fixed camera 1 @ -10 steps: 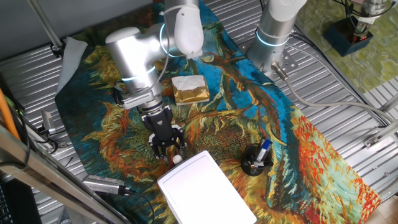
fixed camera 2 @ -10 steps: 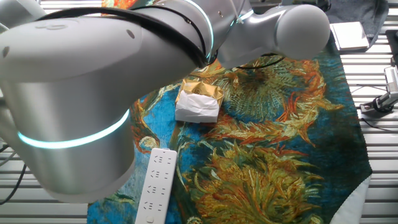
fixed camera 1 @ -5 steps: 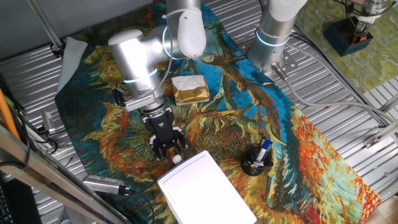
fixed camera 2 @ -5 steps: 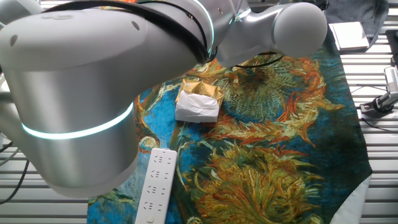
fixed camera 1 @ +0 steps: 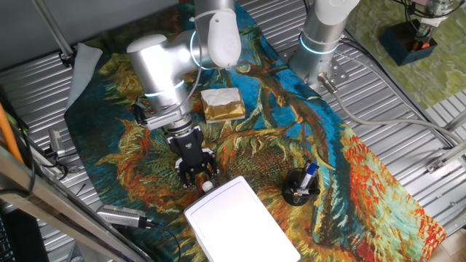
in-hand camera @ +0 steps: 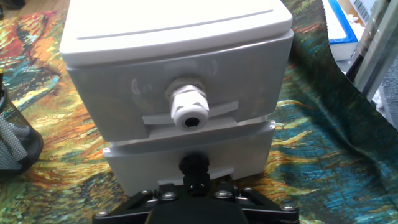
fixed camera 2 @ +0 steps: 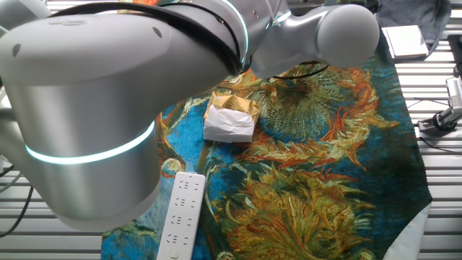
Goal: Grasp the handle and close the drawer
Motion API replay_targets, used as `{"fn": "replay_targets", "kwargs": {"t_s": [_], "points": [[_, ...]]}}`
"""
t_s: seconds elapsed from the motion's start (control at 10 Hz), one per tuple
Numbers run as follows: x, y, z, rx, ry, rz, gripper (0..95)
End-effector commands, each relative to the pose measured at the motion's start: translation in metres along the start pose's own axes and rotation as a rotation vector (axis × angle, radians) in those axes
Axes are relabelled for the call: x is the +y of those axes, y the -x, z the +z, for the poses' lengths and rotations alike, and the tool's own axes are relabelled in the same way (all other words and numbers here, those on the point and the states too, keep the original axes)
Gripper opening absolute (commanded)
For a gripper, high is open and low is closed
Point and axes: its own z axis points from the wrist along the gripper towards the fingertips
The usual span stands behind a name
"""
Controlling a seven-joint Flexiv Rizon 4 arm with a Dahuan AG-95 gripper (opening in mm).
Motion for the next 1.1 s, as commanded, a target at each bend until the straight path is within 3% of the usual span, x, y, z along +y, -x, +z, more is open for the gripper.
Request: {"fn": "replay_targets", "kwargs": {"t_s": [0.1, 0.2, 0.4, 1.1], "points": [[0.0001, -0.0002, -0.0001, -0.004, -0.004, -0.001, 38.0], [0.0001, -0.0002, -0.0001, -0.009, -0.009, -0.001, 38.0], [0.0001, -0.0001, 0.0, -0.016, -0.023, -0.003, 0.0], [0.0, -0.0001, 0.0, -0.024, -0.034, 0.0, 0.0]]}}
